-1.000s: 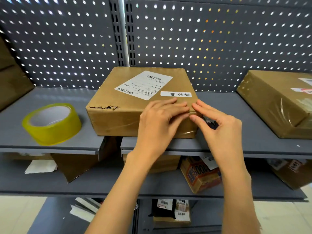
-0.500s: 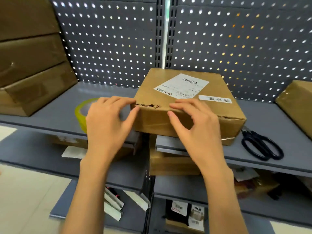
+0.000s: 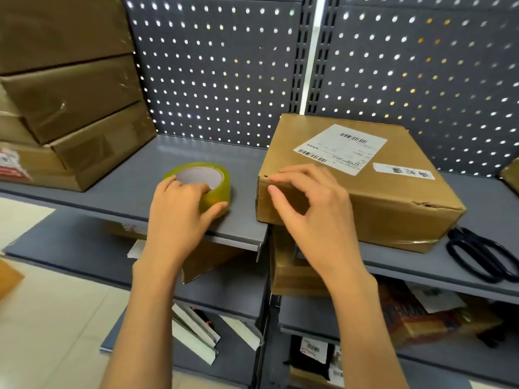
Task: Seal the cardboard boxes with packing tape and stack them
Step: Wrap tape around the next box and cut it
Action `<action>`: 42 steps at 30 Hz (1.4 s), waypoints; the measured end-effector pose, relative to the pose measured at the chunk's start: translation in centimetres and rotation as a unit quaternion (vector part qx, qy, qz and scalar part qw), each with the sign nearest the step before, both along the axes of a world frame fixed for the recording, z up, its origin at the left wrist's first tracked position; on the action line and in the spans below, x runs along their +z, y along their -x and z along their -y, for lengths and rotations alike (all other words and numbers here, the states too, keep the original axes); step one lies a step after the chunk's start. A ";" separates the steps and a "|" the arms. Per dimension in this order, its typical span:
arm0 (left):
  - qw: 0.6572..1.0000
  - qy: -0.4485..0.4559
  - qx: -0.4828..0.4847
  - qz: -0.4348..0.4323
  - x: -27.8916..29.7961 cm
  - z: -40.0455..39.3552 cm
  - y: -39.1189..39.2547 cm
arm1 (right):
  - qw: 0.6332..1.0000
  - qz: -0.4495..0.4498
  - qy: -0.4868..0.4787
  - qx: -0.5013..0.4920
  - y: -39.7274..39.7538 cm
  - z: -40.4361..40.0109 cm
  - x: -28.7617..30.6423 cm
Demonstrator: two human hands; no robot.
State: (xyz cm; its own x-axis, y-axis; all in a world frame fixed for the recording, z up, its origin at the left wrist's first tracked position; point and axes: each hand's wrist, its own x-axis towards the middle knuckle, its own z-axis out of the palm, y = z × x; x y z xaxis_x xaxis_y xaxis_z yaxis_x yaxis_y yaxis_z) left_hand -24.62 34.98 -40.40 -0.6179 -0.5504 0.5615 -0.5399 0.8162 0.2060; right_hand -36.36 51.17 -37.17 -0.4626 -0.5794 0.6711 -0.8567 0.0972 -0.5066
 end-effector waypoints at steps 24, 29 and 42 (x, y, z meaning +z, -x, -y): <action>0.848 -0.325 -0.348 -0.230 6.2 -13.2 2.0 | 0.954 0.274 0.043 0.112 1.1 -7.9 2.7; 0.883 -0.276 -0.319 -0.205 5.5 -15.4 3.4 | 0.979 0.186 0.067 0.045 1.0 -10.5 2.3; 0.890 -0.289 -0.339 -0.098 3.8 -20.7 5.3 | 0.896 0.415 0.141 0.072 4.7 -16.6 0.0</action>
